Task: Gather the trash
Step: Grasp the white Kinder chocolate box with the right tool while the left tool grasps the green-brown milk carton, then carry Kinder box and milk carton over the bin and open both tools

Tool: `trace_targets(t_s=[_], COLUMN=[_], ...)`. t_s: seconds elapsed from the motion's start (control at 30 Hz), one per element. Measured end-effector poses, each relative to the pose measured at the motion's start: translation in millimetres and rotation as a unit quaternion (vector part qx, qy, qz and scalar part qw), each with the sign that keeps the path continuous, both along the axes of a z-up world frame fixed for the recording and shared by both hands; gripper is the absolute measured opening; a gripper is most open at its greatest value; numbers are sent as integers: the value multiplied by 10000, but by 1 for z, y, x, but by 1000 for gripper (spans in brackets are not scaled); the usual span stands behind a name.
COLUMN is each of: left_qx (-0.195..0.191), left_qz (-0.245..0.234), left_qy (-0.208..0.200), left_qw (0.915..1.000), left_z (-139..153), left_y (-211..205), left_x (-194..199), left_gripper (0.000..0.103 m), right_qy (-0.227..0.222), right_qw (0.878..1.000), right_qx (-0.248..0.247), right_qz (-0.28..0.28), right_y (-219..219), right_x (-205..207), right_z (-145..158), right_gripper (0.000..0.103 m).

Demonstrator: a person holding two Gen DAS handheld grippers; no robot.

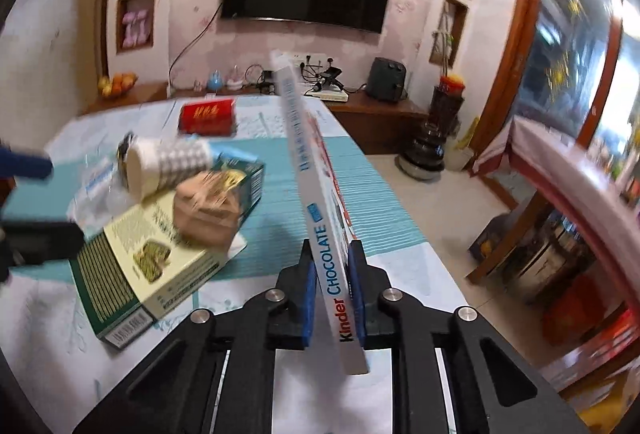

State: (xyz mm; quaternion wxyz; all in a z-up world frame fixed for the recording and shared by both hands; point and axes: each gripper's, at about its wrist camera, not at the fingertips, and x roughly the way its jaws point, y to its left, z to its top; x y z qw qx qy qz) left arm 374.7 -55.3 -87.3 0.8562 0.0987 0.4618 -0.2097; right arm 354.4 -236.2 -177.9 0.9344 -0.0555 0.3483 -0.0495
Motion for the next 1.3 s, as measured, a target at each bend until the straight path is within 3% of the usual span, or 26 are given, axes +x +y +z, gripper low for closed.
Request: trace_targets(t_s=[0.13,0.27,0.43,0.63,0.73,0.8,0.83,1.03,1.3], left_qx=[-120,17,347,993,1151,1135,1095,974,500], left_qz=[124,275,372,687,824,863,877,930,494], left_qy=[352,673,926,925,1103,1228,1285,1026,853], left_qw=[9992,9974,9944,9884,9838,9821,9817,9856,9939], left_z=[2,-2,-14,-37,-56,-67,-71,-63,-15], left_y=[-18,-43,-76,-103,-106,-107,-107,-106,-94], left_x=[23,51,79,106,115,118,119,106,40], left_gripper=[83,83,83,80,72,52,46,46,46], right_qy=[177,348,494,535,531,530,534,584,542], right_qw=[9969,9910,9870,9844,9839,9833,9828,9785,9591], right_qx=[763,1282,1521,1675,1706,1742,1770,1976,2775], right_qz=[-98,-142,-127,-59,1,13,14,44,110], right_y=[-41,-66,-72,-80,-82,-85,-87,-96,-116], right_x=[9,20,13,13,11,9,8,-4,-57], right_z=[11,18,23,28,28,28,28,28,36], right_gripper=[12,12,12,12,11,11,11,11,11])
